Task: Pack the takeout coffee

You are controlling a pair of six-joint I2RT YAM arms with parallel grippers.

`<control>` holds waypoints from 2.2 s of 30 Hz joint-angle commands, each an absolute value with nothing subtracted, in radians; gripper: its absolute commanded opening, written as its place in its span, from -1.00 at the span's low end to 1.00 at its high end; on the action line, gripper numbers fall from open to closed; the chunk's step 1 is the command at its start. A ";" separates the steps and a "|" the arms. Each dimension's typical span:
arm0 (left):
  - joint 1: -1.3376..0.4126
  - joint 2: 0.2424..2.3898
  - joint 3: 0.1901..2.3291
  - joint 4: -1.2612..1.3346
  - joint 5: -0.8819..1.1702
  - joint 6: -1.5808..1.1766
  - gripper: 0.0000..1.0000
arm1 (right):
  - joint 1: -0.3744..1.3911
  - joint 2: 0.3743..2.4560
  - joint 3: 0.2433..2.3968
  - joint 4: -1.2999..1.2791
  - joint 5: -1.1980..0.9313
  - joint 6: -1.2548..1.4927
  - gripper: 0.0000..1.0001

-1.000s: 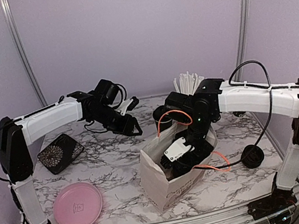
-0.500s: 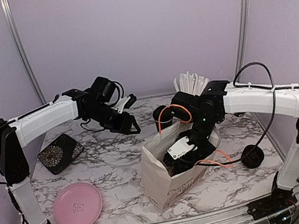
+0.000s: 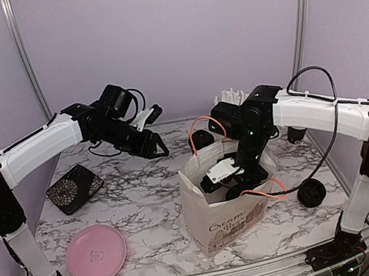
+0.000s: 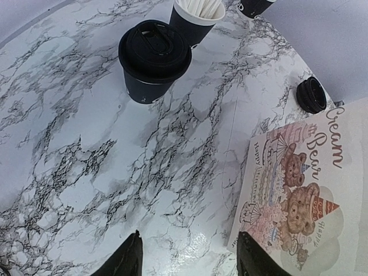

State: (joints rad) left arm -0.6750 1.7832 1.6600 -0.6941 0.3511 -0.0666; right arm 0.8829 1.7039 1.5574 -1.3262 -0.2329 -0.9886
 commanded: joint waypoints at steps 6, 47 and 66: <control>-0.708 1.649 1.720 -0.740 0.422 0.040 0.18 | 0.747 1.682 1.701 -1.341 -0.356 -0.989 0.97; -0.785 2.418 2.410 -0.623 0.006 -0.103 0.73 | 0.511 1.513 1.617 -1.373 -0.290 -1.046 0.97; -0.799 2.528 2.437 -0.506 -0.008 -0.095 0.78 | 0.511 1.505 1.599 -1.373 -0.303 -1.036 0.97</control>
State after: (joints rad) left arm -0.7914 2.4897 2.4012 -0.5426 -0.0090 -0.1116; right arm 0.5163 1.5093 1.5925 -1.3560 -0.2836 -1.0328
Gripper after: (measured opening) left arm 0.888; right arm 0.987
